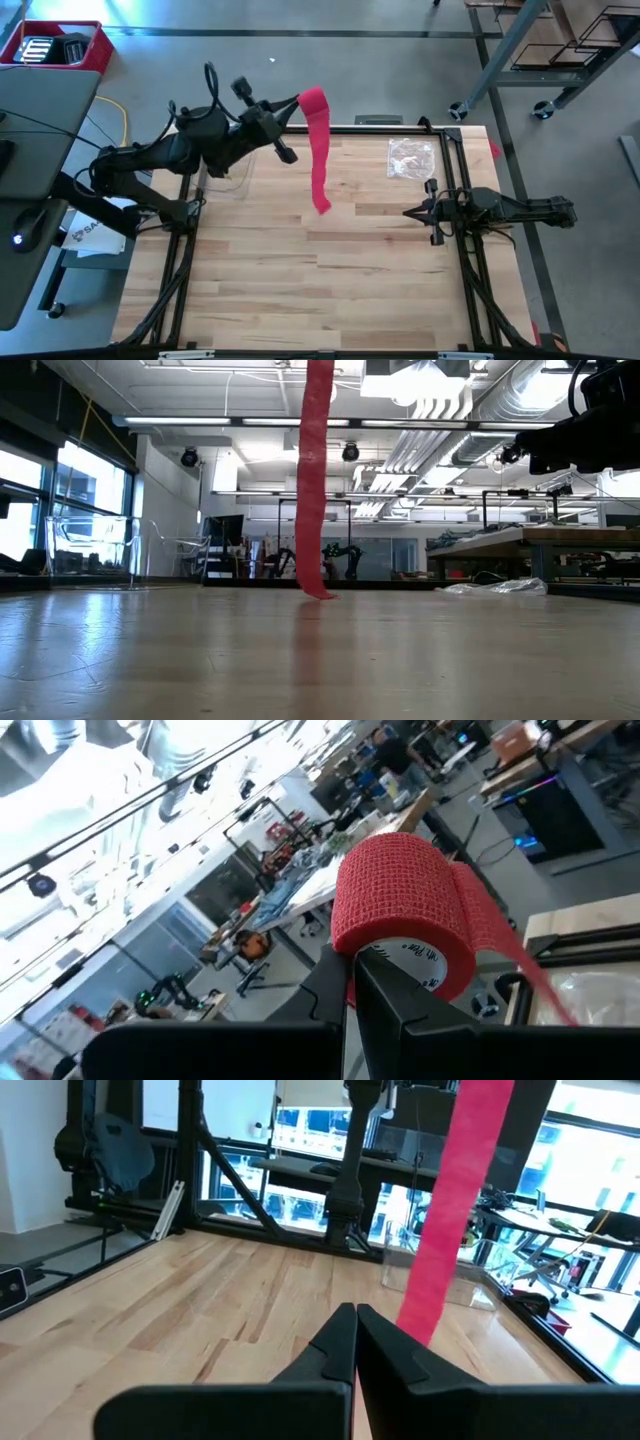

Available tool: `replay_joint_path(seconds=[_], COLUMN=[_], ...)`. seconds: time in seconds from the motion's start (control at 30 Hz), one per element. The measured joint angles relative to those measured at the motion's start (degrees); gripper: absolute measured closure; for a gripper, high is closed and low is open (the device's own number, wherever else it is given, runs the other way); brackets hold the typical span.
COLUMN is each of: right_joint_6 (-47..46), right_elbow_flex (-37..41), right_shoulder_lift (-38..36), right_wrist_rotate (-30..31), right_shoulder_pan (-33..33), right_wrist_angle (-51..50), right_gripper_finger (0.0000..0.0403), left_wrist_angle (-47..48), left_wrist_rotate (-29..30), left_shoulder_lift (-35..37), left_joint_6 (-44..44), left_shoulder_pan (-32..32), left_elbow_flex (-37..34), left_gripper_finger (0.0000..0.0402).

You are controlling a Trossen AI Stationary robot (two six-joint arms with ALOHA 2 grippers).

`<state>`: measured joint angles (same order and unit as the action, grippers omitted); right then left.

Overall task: Roll bandage
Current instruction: Roll the red bandage

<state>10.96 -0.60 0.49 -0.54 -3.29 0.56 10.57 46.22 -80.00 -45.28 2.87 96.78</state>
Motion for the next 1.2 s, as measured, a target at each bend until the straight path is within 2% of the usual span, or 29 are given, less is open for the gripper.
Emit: replay_joint_path(seconds=[0.23, 0.3, 0.37, 0.47, 0.53, 0.57, 0.7, 0.83, 0.93, 1.13, 1.2], right_joint_6=[-2.03, -15.32, -30.51, -55.26, -65.89, -68.08, -65.43, -58.49, -54.03, -42.65, -38.09], right_elbow_flex=[0.00, 0.00, 0.02, -0.65, -3.08, -4.86, -15.05, -28.57, -39.09, -61.70, -70.11], right_shoulder_lift=[0.22, 0.23, 0.63, 0.78, 0.93, 1.40, 7.51, 19.92, 30.44, 48.74, 53.62], right_wrist_rotate=[-0.07, -2.56, -2.17, 4.01, 6.16, 6.03, 5.27, 6.27, 5.71, -1.15, -3.10], right_shoulder_pan=[0.04, 0.04, 0.09, 0.33, 0.31, 0.31, 0.26, 0.26, 0.26, 1.61, 2.15], right_wrist_angle=[0.14, 3.29, 9.65, 18.92, 20.39, 20.18, 18.56, 17.24, 12.63, 4.77, -1.07], right_gripper_finger=[0.0402, 0.0402, 0.0402, 0.0402, 0.0402, 0.0402, 0.0402, 0.0402, 0.0402, 0.0402, 0.0402], left_wrist_angle=[-1.24, -1.19, -1.23, -1.31, -1.33, -1.23, -0.45, 3.61, 7.90, 13.48, 13.75], left_wrist_rotate=[4.38, 4.56, 4.54, 4.45, 4.38, 4.38, 1.88, -2.80, -4.93, -13.91, -17.77], left_shoulder_lift=[-3.46, -4.89, -6.16, -7.87, -8.65, -8.90, -8.67, -7.26, -6.21, -4.74, -4.53], left_joint_6=[3.75, 5.44, 6.85, 9.07, 10.59, 11.44, 13.74, 18.22, 23.95, 33.62, 34.67], left_shoulder_pan=[2.24, 2.83, 3.37, 3.37, 3.09, 2.89, 1.97, 0.62, -0.25, -1.04, -1.04], left_elbow_flex=[3.39, 5.18, 6.95, 9.66, 10.93, 11.37, 11.68, 11.68, 11.68, 11.68, 11.68], left_gripper_finger=[0.0394, 0.0394, 0.0394, 0.0394, 0.0394, 0.0394, 0.0394, 0.0394, 0.0394, 0.0394, 0.0394])
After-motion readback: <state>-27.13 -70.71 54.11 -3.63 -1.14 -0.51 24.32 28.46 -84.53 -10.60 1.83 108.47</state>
